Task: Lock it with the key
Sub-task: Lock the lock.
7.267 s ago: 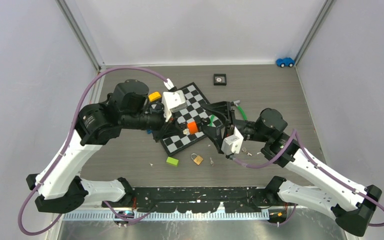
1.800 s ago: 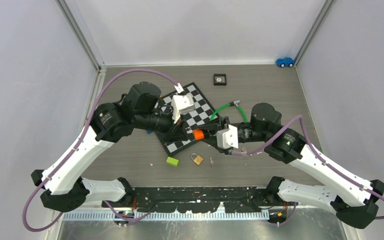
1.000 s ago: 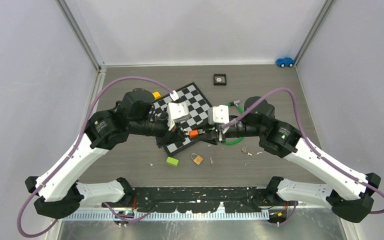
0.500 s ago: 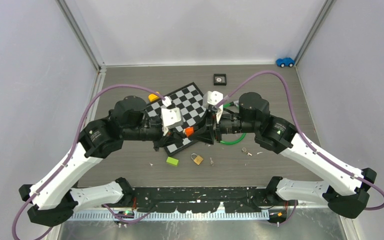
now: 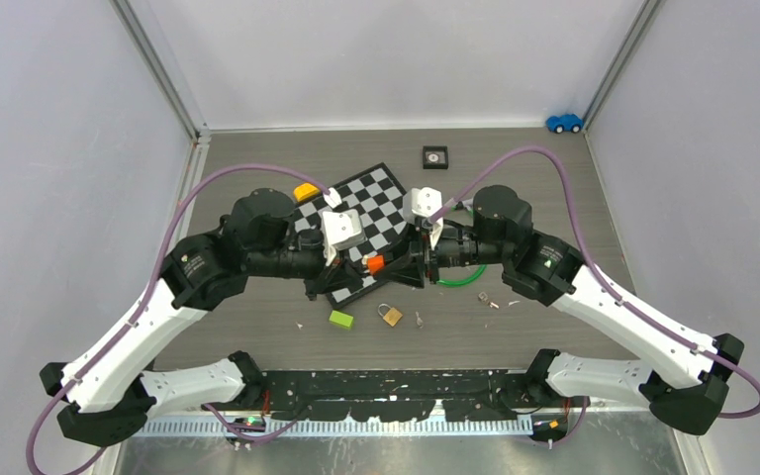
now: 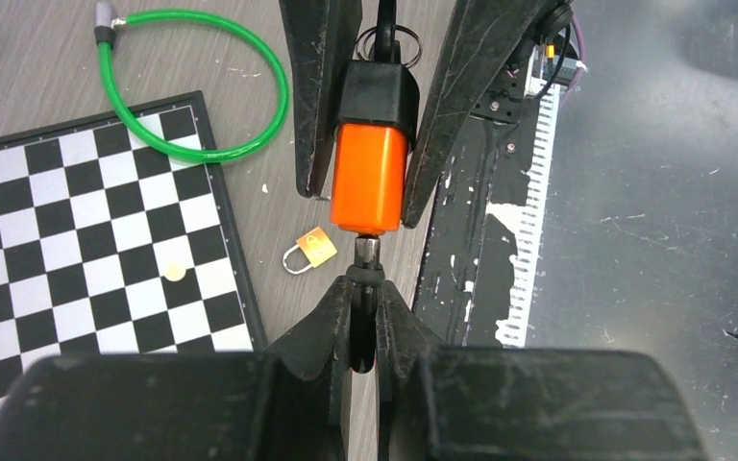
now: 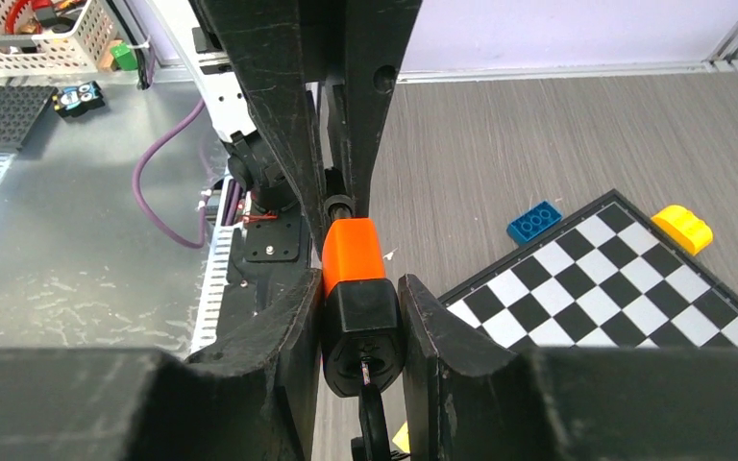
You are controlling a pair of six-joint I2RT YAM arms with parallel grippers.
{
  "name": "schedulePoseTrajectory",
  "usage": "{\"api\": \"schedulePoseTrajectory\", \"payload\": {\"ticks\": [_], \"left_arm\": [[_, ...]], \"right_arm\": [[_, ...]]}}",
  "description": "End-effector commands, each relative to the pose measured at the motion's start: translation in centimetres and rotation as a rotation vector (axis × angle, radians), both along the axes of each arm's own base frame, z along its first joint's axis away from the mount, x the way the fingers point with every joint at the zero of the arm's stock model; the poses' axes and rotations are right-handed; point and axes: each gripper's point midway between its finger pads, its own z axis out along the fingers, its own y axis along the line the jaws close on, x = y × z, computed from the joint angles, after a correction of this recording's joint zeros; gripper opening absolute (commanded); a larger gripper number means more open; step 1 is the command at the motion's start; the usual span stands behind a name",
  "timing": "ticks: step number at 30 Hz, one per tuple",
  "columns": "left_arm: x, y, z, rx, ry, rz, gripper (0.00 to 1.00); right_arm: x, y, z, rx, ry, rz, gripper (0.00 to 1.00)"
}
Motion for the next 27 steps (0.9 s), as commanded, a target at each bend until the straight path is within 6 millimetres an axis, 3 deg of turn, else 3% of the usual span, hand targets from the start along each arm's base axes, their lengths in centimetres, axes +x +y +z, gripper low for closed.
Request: {"api": "schedulePoseTrajectory", "payload": {"ticks": [1,7,16,27], "left_arm": [[-0.6,-2.5,6.3,-0.242,-0.049,-0.058,0.00],[-0.5,-3.0,6.8,-0.269,-0.042,-0.058,0.00],[-0.3,-3.7,7.1,-0.287,-0.016,-0.062,0.00],[-0.3,-3.9,7.3,-0.311,-0.014,-0.061,0.00]], "right_arm": [[2.6,1.2,-0.6,0.016,-0.110,-0.054,0.00],[3.4,1.8,-1.6,0.006,-0.124,-0.073,0.00],[4.3,4.7,-2.6,-0.003,-0.027,-0.088,0.00],[5.4,6.0,-2.4,0.006,0.118,-0.177,0.01]]}}
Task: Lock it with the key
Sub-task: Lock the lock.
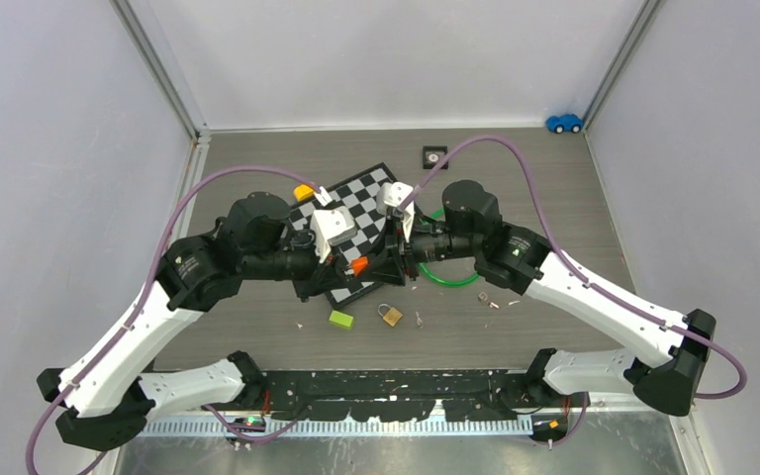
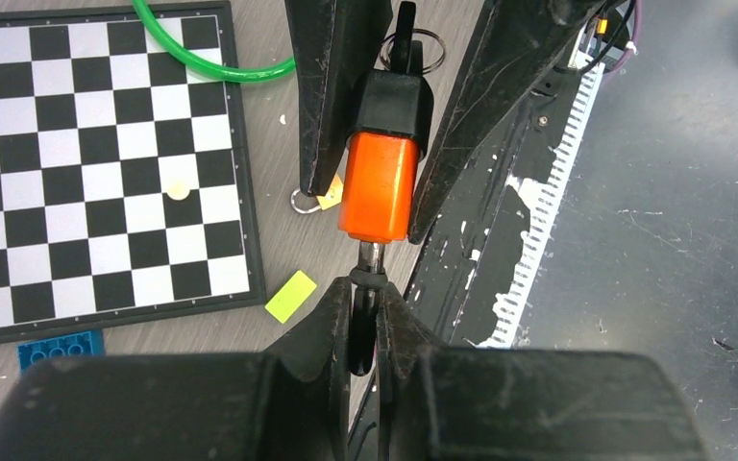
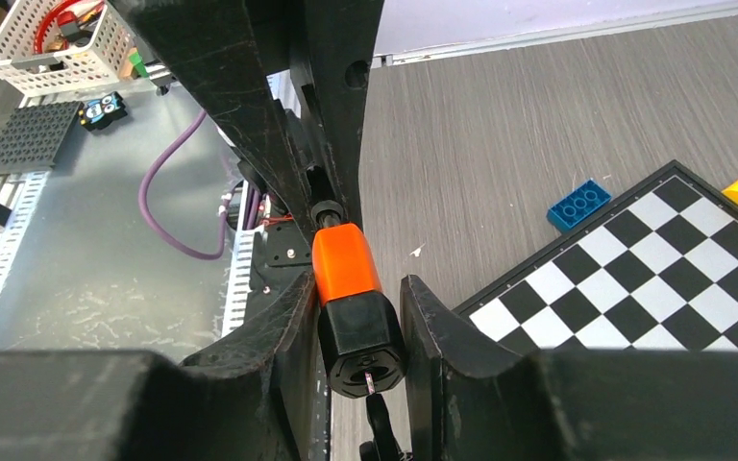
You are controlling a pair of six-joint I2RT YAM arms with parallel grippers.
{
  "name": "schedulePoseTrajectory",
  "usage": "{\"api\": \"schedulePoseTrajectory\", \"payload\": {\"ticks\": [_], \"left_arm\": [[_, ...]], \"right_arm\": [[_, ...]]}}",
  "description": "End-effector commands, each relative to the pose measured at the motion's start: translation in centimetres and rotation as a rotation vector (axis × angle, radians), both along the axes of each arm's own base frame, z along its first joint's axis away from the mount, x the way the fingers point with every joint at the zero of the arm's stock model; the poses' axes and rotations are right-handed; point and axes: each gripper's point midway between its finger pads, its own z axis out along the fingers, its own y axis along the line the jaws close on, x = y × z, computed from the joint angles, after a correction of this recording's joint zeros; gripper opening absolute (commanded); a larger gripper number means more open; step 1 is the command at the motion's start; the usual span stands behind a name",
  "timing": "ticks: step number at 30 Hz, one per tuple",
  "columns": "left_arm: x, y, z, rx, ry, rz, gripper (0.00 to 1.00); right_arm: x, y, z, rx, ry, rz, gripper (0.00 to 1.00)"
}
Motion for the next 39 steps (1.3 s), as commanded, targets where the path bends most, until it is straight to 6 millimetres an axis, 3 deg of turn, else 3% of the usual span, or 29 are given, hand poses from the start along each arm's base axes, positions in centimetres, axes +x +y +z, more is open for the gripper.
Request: {"api": "schedulePoseTrajectory", "payload": {"ticks": [1,23,32,39], "left_arm": [[-1.1,-6.1,9.4,-0.408,-0.121,-0.195,0.00],[-1.2,-6.6,9.7,-0.430,-0.107,-0.208,0.00],[-1.1,-7.2,9.1,-0.422,-0.086,-0.214,0.00],[-1.0,-7.6,9.3,-0.455,-0.113,-0.227,0.00]], "right_arm": [[4.3,2.8,0.6,0.045,0.007,-0.202,0.00],[5.5,5.2,-0.7,0.049,0.211,-0.256,0.01],[5.6,6.1,0.7,0.111,0.222,-0.243,0.00],[4.1,6.4,1.9,0.167,0.142,-0.182,0.00]]}}
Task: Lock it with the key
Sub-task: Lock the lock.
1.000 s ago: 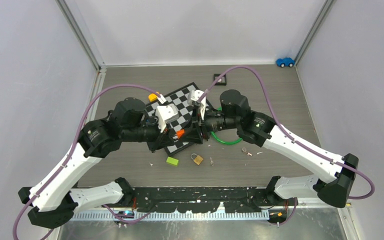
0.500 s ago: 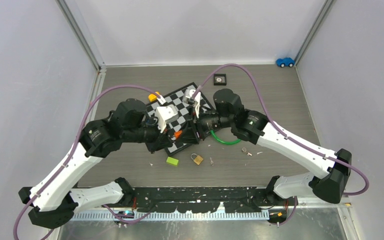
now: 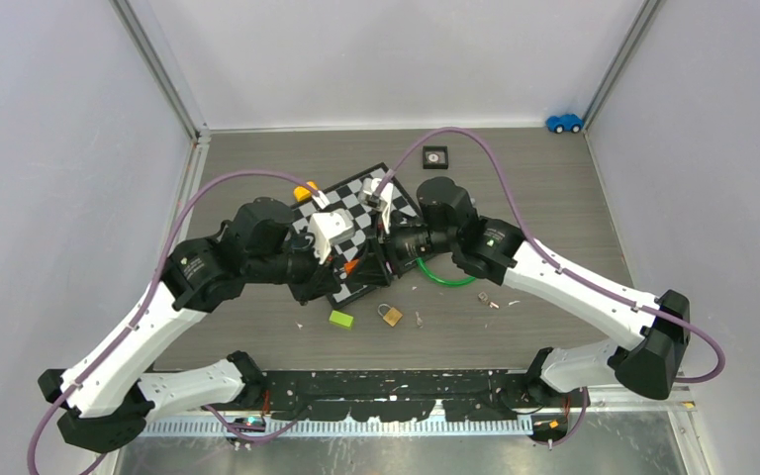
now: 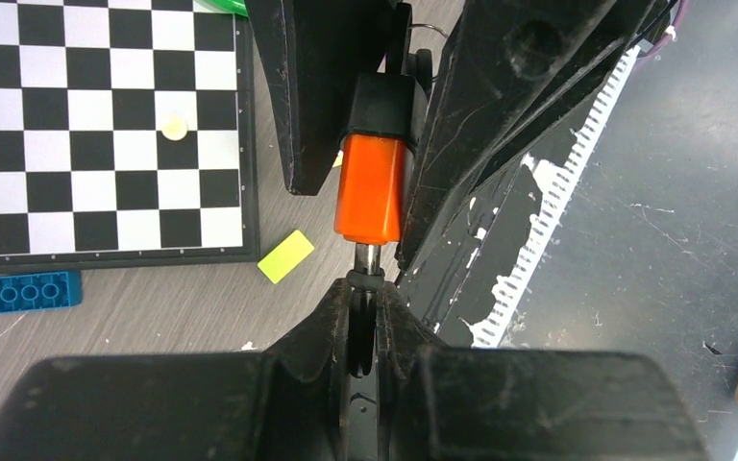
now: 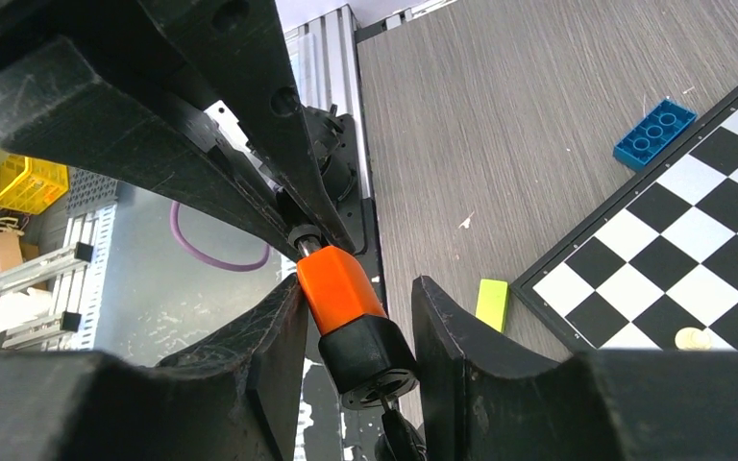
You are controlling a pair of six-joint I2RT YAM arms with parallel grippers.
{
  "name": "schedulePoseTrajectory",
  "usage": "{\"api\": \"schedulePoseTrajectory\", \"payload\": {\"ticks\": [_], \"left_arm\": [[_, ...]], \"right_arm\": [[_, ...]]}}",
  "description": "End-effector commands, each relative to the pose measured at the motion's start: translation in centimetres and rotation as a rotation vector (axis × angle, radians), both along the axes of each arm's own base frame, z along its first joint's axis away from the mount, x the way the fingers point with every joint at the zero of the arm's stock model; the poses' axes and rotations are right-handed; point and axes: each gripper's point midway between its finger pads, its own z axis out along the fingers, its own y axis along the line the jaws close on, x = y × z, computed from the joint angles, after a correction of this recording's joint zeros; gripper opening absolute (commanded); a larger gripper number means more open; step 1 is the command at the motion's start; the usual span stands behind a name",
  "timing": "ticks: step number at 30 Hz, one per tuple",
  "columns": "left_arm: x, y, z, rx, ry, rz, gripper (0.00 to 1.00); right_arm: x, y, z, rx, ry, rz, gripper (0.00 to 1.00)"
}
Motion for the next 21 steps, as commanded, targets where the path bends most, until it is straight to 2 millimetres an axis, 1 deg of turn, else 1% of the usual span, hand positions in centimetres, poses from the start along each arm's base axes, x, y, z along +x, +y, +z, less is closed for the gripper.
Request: {"api": "schedulePoseTrajectory", "payload": {"ticks": [1,5,13,21], "left_arm": [[-1.3,-8.8,12.0,-0.536,-0.204,-0.316,0.00],[-1.5,-9.2,12.0,-0.539,-0.191,-0.342,0.00],[-1.6,-9.7,11.9,-0.561,-0.175,-0.357,0.00],[-2.2,-9.8,12.0,-0.569,-0.166,-0.392,0.00]], "right_arm": [[3.4,4.4,4.6,0.238,-0.154,-0.145,0.00],[2.4,4.2,5.1,0.267,-0.184,-0.093,0.00],[-0.9,5.0,5.8,0.302,-0.250,0.062,0.00],[-4.9,5.2,5.8,0.333,-0.273,0.277,0.00]]}}
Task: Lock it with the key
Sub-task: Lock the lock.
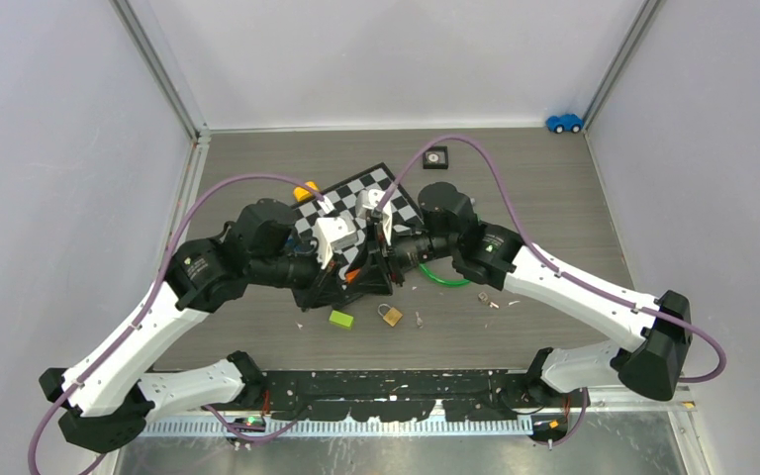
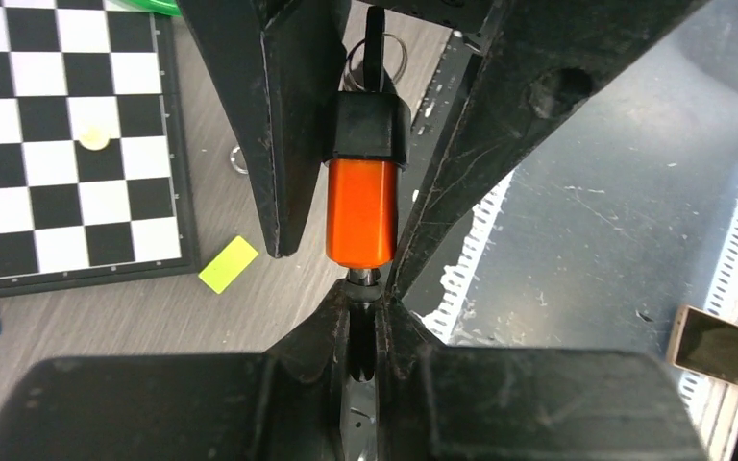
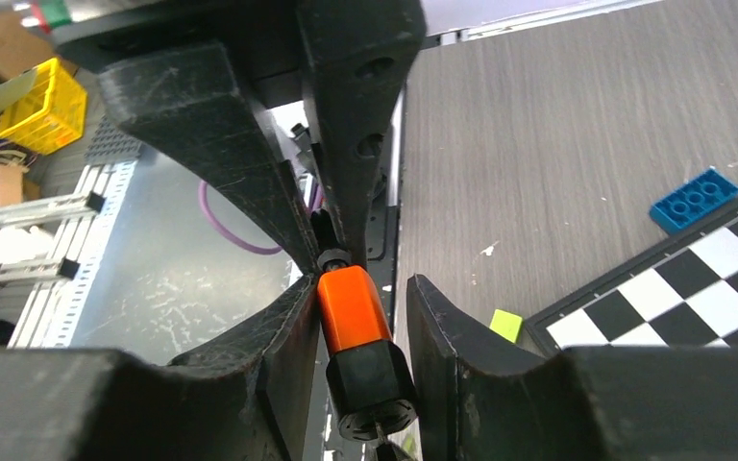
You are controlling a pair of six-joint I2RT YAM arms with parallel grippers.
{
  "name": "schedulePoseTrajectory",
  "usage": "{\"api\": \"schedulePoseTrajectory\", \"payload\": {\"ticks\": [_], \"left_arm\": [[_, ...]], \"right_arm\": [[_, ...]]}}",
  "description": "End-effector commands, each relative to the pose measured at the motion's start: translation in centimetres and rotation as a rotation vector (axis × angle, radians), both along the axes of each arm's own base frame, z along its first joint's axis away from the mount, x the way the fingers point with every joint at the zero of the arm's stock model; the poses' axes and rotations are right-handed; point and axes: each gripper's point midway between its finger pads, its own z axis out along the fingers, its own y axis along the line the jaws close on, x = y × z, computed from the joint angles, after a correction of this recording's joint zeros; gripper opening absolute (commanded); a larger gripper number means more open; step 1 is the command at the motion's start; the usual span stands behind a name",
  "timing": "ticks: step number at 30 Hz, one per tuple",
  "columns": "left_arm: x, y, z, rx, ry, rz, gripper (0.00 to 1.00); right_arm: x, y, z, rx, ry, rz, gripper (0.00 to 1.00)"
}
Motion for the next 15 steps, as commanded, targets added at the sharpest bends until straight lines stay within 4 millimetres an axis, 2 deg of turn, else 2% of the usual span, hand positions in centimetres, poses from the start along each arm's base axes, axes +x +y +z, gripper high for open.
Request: {"api": "schedulePoseTrajectory", "payload": {"ticks": [1,4,7,15], "left_arm": [[-0.6,-8.9,12.2,-0.546,-0.236,-0.316,0.00],[-0.8,-8.9,12.5,-0.552,-0.240,-0.331,0.00],[-0.9,-8.5,12.6,-0.552,-0.260,-0.324,0.00],[-0.8,-7.5,12.2,-0.529,-0.288,-0.288,0.00]], "right_arm": [[-3.2,4.7,5.2,0.261,-0.157,0.173,0.00],[-4.2,4.4,5.2,0.265,-0.151,0.227,0.00],[-4.1,4.0,4.8,0.248,-0.160,0.214,0.00],[-1.9,2.6,3.5,0.188,-0.213,0.035,0.00]]}}
